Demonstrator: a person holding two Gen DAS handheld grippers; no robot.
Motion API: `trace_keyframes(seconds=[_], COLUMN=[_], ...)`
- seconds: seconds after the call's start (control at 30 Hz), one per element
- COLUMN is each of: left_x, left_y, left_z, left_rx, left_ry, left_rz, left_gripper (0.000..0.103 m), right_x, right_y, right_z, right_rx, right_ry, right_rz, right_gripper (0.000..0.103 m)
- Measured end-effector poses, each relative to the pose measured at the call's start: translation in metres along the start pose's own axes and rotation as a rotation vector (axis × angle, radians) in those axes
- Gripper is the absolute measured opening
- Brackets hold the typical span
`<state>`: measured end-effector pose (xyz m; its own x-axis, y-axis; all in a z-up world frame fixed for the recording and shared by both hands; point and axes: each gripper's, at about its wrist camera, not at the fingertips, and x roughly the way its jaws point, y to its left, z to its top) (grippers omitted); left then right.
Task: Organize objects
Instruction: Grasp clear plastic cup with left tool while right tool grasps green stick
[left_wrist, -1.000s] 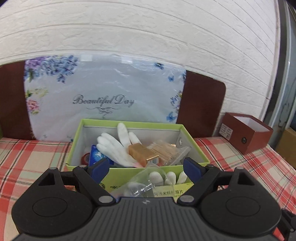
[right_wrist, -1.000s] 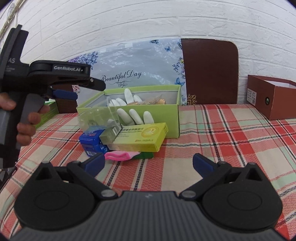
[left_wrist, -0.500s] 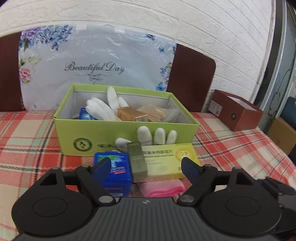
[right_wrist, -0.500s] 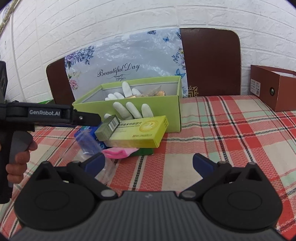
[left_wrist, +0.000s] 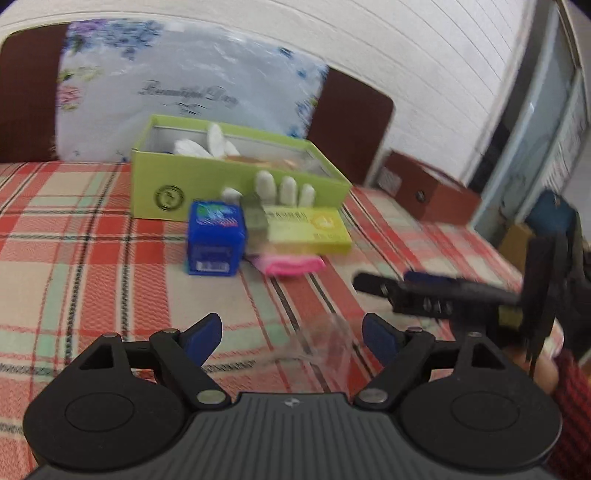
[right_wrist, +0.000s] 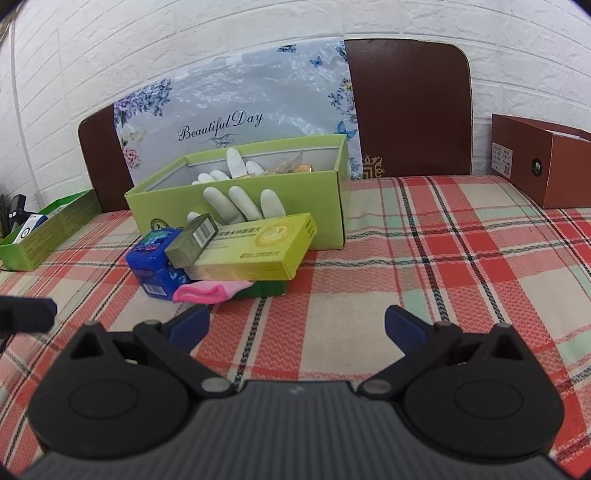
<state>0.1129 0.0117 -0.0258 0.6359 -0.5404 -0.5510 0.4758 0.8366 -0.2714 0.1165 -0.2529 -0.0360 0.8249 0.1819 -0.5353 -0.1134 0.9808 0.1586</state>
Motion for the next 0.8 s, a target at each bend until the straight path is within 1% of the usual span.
trace_keyframes(seconds=[0.07,0.17,0.23,0.27,0.3,0.37,0.4,0.5,0.57,0.6,0.67,0.7,0.77,0.8], left_x=[0.014,0.031,0.039,0.041,0.043,0.039,0.037,0.018,0.002,-0.005,-0.013,-0.015,-0.016,-0.015], left_y=[-0.011,-0.027,-0.034,-0.034,-0.032,-0.021,-0.015,0.001,0.012,0.017,0.025,0.028,0.033,0.034], left_z=[-0.002,-0.007,-0.014,-0.018,-0.021,-0.024,-0.024,-0.022,-0.022,-0.022,-0.023,-0.023,-0.026,-0.027], left_rx=[0.051,0.109,0.154,0.157,0.148,0.070,0.038,-0.030,-0.076,-0.093,-0.115,-0.125,-0.143,-0.152], left_ry=[0.032,0.099,0.120,0.124,0.133,0.119,0.111,0.051,0.008,-0.007,-0.017,-0.013,-0.004,0.004], left_rz=[-0.010,-0.060,-0.042,-0.030,-0.025,-0.025,-0.009,0.088,0.152,0.175,0.206,0.213,0.207,0.201], left_gripper=[0.087,0.087,0.085,0.072,0.063,0.062,0.061,0.061,0.061,0.061,0.061,0.061,0.061,0.061], right_x=[0.001,-0.004,-0.008,-0.009,-0.011,-0.012,-0.011,-0.008,-0.003,0.000,0.009,0.014,0.021,0.025], right_y=[0.002,0.004,0.001,-0.001,-0.002,-0.005,-0.005,0.001,0.009,0.015,0.027,0.036,0.050,0.059], right_z=[-0.001,-0.004,-0.006,-0.006,-0.006,-0.005,-0.005,-0.003,0.001,0.003,0.009,0.013,0.019,0.022], right_rx=[0.005,0.005,-0.004,-0.006,-0.007,-0.008,-0.008,-0.013,-0.031,-0.045,-0.079,-0.104,-0.145,-0.170], right_ry=[0.004,0.005,0.010,0.011,0.012,0.013,0.014,0.016,0.020,0.021,0.018,0.012,-0.008,-0.020], right_rz=[0.003,-0.004,-0.022,-0.030,-0.035,-0.041,-0.040,-0.015,0.011,0.025,0.047,0.060,0.076,0.086], right_gripper=[0.103,0.103,0.103,0.103,0.103,0.103,0.103,0.101,0.093,0.090,0.082,0.080,0.073,0.072])
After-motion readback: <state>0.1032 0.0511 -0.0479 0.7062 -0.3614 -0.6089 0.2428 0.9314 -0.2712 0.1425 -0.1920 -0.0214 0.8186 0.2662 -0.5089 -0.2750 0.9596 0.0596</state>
